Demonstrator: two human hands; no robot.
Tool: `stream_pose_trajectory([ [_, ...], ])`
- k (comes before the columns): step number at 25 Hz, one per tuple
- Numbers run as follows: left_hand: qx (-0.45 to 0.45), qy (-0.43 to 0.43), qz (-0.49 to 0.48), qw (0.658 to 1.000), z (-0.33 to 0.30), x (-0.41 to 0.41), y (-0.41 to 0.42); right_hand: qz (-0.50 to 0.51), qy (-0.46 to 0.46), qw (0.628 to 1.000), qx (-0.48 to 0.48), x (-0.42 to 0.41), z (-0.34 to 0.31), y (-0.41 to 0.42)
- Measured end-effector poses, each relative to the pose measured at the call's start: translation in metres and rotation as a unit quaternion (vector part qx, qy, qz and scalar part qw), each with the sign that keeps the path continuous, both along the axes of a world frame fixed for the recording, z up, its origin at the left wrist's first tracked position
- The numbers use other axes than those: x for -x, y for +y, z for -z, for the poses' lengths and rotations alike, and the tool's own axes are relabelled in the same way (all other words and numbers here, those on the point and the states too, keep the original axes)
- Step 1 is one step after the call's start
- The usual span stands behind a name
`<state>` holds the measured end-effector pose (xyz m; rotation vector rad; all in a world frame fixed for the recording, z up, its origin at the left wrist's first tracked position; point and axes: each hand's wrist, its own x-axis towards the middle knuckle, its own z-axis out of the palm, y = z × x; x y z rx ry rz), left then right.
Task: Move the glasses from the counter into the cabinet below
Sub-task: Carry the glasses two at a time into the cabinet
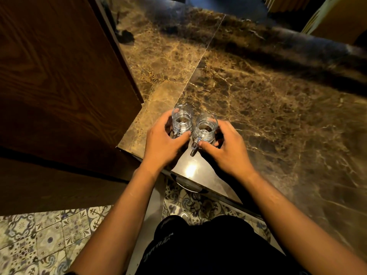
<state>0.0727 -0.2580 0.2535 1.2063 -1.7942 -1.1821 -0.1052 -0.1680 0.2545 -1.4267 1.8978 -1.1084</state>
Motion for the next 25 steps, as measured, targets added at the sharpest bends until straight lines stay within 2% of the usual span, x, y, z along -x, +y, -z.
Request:
stream_pose_trajectory([
  [7, 0.006, -0.001, 0.018, 1.0, -0.006, -0.01, 0.028, 0.024, -0.002, 1.0, 0.006, -0.013, -0.006, 0.036],
  [17, -0.011, 0.005, 0.045, 0.999, -0.013, -0.016, 0.11, 0.065, -0.017, 0.998, 0.014, -0.027, -0.008, 0.141],
  [25, -0.016, -0.015, -0.021, 1.0, -0.009, -0.015, 0.226, 0.029, -0.035, 0.999, 0.006, -0.01, 0.001, 0.245],
])
